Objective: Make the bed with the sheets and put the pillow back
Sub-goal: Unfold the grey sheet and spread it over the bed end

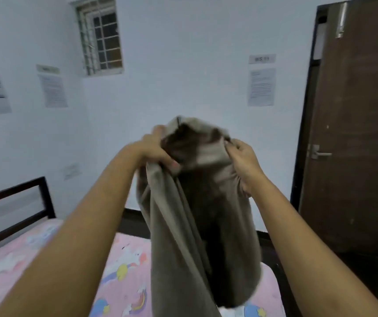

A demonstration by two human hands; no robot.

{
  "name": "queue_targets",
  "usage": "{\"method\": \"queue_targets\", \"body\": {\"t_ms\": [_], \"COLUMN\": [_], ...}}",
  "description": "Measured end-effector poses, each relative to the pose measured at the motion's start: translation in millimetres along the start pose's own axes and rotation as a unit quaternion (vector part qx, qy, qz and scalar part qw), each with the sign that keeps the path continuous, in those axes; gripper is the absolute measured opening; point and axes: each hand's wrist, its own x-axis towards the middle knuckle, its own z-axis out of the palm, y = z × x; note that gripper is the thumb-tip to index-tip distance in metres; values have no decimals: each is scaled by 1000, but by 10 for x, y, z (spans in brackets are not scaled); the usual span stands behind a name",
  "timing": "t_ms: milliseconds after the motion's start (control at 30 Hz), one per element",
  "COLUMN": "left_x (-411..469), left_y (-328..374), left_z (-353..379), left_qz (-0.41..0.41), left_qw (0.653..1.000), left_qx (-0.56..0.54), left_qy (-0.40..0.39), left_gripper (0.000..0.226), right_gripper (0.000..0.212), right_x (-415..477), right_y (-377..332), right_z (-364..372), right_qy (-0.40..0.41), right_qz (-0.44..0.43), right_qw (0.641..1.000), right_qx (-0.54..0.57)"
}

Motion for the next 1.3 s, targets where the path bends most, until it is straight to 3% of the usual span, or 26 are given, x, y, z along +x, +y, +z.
{"method": "queue_targets", "body": {"t_ms": [33,100,167,233,367,467,600,833,900,967,1000,1167,1300], "left_x": [-55,-161,-215,-252,-426,-446,-539,-1294,-1549,-1825,-1977,-2583,-2862], "left_y": [32,-36,-275,-607,-1137,-1529,-2031,-2517,-2374,-2015,-1781,-994,-676], "left_z": [173,546,859,1045,1219,1098,911,851,822,876,912,968,783], "left_qz": [92,199,183,160,165,144,76,-83,-9,106,138,199,200], "left_qw": [996,977,972,975,968,975,994,996,1000,991,983,942,928], "left_qx": [7,-59,-139,-144,-144,-143,-67,35,1,-70,-108,-269,-314], "left_qy": [-18,-39,-40,-54,-123,-86,-49,13,-14,-49,-47,38,25], "left_gripper": [113,94,54,23,13,11,24,29,39,74,81,61,34], "right_gripper": [25,28,24,17,24,15,11,11,13,24,28,12,37], "right_x": [-24,-72,-167,-287,-640,-971,-1231,-1451,-1611,-1794,-1906,-2460,-2933], "right_y": [13,121,318,535,904,1163,1208,687,585,478,398,-80,-279], "right_z": [121,402,581,648,547,381,347,852,1019,1197,1288,1322,1078], "right_qy": [-29,-101,-153,-177,-211,-214,-171,-232,-230,-203,-186,-117,-118], "right_qz": [-17,-20,5,14,103,208,263,210,193,178,179,161,178], "right_qw": [999,989,970,951,885,859,877,870,882,908,921,972,974], "right_qx": [-20,-105,-187,-254,-402,-416,-365,-381,-362,-319,-293,-124,-73]}}
